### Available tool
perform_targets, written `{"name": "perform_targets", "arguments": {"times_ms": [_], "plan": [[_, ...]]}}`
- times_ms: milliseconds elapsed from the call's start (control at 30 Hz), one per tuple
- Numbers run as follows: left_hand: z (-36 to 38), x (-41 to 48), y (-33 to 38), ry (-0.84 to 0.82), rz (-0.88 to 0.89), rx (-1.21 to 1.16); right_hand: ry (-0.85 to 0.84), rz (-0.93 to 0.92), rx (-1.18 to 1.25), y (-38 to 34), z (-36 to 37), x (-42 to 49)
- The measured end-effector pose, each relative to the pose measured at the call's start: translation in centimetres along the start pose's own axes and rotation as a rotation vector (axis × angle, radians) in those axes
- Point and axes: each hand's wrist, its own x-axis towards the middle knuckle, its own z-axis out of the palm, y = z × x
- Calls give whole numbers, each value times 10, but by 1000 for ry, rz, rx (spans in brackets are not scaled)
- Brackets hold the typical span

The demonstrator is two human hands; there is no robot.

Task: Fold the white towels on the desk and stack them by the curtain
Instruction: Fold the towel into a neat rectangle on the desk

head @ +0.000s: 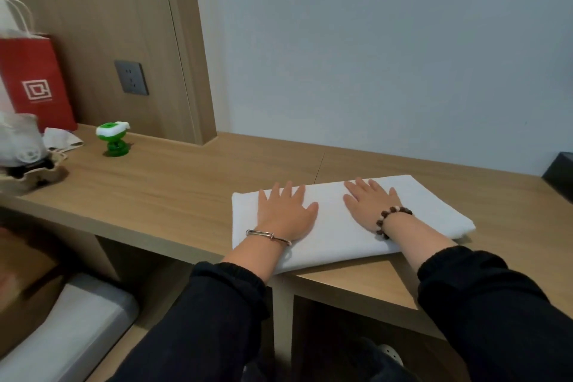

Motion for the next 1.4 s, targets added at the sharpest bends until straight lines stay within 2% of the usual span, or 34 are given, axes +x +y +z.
{"name": "perform_targets", "arguments": {"times_ms": [400,467,567,633,700,767,933,1067,1267,1400], "plan": [[-7,-6,-29,16,-317,-35,55,266,24,18,-5,-20],[-9,-2,-35,18,-317,-55,51,345,37,15,-4,-27],[-13,7,-42,-7,-209,-70,31,433,38,9,-1,-37],[-17,14,-43,-1,-128,-48,70,339,41,0,0,-43],[-20,20,-36,69,-79,18,103,102,43,-15,3,-51],[-21,21,-20,117,-48,90,115,-29,42,-25,10,-57],[-8,5,17,-26,30,20,138,182,45,-20,8,-49],[2,-10,20,-5,59,9,106,332,34,-33,4,-39],[4,-17,18,83,59,13,132,121,47,-19,8,-48],[3,-21,-9,94,-31,48,160,222,3,7,10,-60]]}}
